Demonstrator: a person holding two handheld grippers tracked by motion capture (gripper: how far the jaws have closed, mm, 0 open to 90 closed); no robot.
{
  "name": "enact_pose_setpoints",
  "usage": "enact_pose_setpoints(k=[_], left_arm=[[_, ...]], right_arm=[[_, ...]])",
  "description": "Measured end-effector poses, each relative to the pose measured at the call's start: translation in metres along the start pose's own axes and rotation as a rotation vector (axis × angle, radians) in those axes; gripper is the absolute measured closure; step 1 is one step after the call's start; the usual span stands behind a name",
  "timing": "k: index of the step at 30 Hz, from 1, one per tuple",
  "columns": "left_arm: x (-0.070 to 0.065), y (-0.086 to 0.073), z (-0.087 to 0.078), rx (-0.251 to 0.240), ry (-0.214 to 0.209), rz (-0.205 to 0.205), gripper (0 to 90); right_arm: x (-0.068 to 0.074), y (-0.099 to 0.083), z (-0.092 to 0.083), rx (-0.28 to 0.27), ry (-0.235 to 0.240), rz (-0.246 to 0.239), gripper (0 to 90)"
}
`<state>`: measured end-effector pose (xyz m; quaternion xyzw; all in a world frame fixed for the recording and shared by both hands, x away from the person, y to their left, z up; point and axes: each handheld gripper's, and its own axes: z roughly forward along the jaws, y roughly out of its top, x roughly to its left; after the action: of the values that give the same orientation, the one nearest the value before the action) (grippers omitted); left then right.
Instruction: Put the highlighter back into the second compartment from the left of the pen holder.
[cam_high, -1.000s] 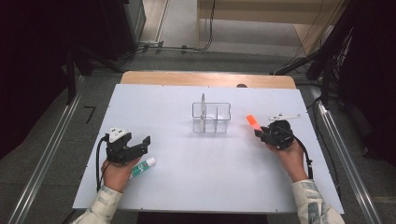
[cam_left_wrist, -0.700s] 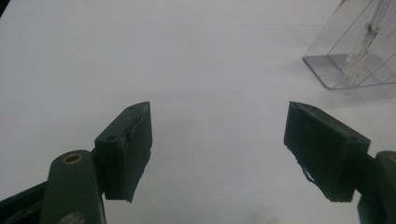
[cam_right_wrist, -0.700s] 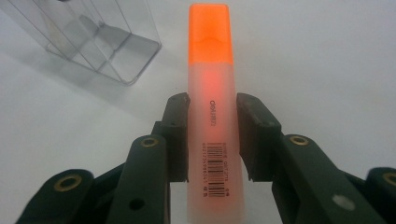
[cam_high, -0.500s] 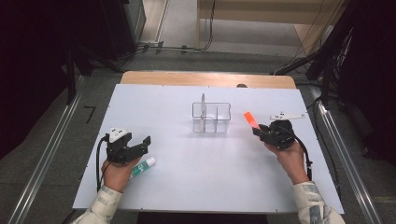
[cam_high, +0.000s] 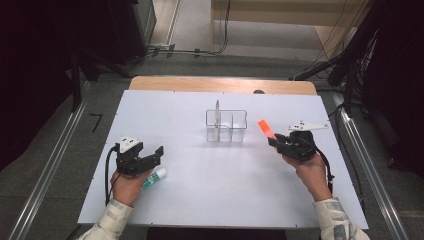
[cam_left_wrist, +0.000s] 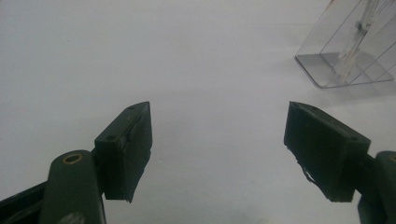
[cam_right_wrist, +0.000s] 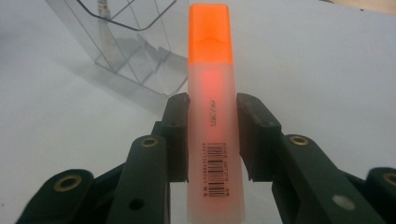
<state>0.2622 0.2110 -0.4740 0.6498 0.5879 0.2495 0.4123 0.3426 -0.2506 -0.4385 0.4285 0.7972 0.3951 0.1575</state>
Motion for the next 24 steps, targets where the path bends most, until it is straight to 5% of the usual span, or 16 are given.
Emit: enact_pose_setpoints(k=[15, 24], left_arm=[[-0.015, 0.001, 0.005, 0.003, -0.025, 0.021, 24.1], [-0.03, 0.003, 0.011, -0.001, -0.059, 0.045, 34.4]], right_arm=[[0.021, 0.004, -0.002, -0.015, 0.051, -0.034, 64.4], [0.031, 0.006, -0.001, -0.02, 0.072, -0.06, 64.4]])
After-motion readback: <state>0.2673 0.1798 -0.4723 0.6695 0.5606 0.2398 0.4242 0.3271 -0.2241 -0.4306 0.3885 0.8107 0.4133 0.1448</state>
